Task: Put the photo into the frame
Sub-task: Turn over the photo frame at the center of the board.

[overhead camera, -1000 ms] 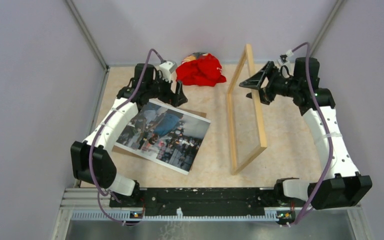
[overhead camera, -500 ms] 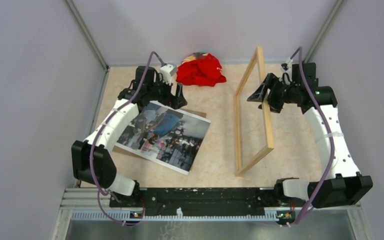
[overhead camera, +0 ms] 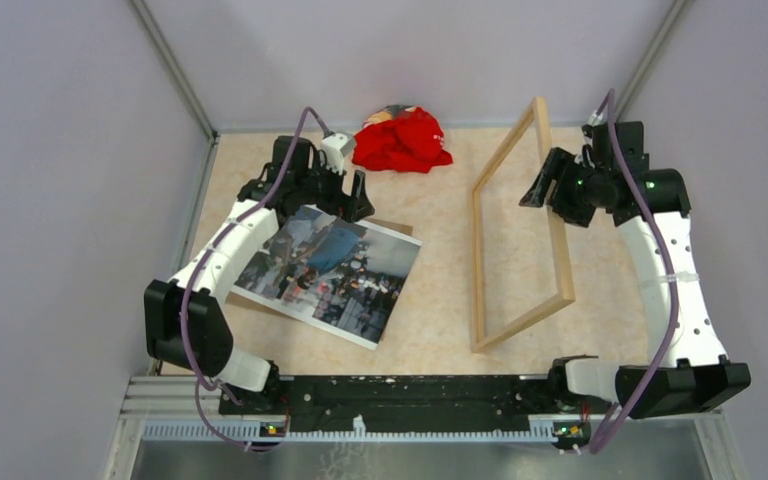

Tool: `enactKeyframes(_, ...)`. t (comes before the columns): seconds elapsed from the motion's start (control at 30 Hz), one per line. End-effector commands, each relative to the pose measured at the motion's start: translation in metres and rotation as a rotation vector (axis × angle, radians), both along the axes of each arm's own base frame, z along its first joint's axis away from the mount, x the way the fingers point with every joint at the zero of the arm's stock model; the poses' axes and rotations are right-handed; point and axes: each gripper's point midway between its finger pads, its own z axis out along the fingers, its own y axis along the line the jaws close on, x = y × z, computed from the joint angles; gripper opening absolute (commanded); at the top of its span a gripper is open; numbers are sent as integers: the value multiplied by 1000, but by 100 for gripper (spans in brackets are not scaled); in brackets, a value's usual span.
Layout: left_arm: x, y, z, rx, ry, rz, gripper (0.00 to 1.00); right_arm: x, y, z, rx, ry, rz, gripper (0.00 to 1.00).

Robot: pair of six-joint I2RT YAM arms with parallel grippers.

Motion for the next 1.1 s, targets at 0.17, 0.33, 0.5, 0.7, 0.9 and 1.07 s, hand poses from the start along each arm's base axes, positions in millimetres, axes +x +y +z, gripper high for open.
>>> enactKeyframes(0.17,5,-4,8,-23,-31,-5,99,-10,-28,35,-127,-104,-64,60)
enactKeyframes(0.33,6,-4,14,-28,-43,-4,99,-13,-33,24,-156,-87,-79,43)
enactKeyframes(0.5,8,-1,15,-12,-55,7,99,-11,-33,1,-161,-48,-76,16)
enactKeyframes(0.7,10,1,14,6,-64,12,99,-5,-32,-42,-176,25,-54,0)
enactKeyframes(0.9,14,4,10,29,-69,20,99,-2,-28,-72,-188,68,2,0)
enactKeyframes(1.07,16,5,7,38,-66,20,99,-3,-11,-88,-181,97,90,0)
